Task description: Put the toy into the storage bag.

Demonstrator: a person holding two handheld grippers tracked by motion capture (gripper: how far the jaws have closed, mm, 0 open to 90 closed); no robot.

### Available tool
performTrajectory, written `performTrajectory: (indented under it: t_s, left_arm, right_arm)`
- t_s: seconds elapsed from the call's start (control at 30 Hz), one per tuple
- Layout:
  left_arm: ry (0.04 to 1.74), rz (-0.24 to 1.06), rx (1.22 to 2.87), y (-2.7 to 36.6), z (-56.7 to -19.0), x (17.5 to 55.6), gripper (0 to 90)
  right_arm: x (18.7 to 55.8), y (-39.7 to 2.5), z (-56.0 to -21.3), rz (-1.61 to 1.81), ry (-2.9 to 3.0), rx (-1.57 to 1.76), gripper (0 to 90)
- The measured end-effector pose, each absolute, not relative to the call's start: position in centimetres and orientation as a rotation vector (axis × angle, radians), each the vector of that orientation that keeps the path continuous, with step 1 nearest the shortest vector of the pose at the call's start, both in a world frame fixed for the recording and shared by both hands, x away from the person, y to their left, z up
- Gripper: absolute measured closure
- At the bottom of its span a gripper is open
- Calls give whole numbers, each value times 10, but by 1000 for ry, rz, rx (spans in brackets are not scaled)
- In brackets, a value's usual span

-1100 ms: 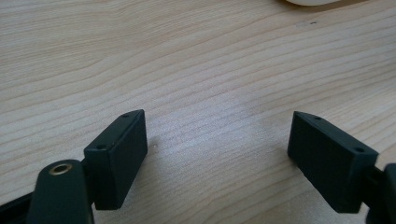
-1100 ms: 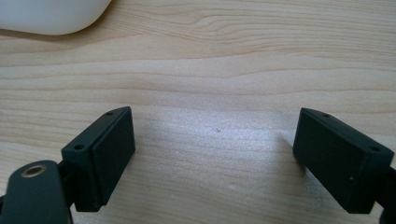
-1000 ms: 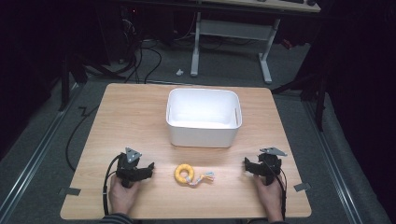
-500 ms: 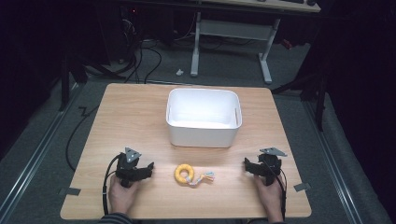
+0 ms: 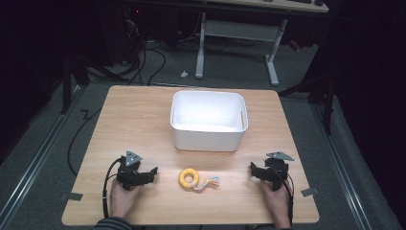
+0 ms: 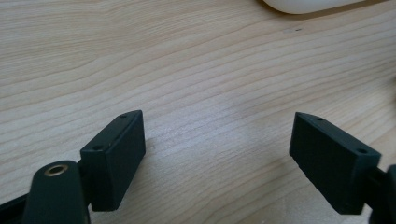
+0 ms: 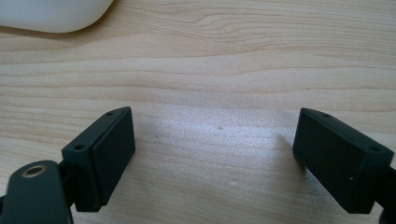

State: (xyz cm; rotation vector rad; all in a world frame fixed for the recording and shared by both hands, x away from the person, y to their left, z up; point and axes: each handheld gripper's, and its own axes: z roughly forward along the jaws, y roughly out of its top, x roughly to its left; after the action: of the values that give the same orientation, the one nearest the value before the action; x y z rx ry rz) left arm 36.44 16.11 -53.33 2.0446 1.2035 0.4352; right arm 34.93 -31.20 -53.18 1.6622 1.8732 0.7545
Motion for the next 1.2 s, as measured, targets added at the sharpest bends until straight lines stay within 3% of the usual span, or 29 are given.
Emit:
performTrajectory:
  t_s: [0.1, 0.33, 1.2]
  left_arm:
    - [1193, 458, 2105, 154, -531, 365, 209]
    - [1192, 402, 2079, 151, -529, 366, 280]
    - [1088, 264, 2055, 126, -488, 360, 338]
  right_arm:
    - [349, -312, -532, 754, 1873, 1662, 128]
    - [349, -312, -532, 752, 1875, 1662, 128]
    - [349, -312, -532, 752, 1874, 1661, 128]
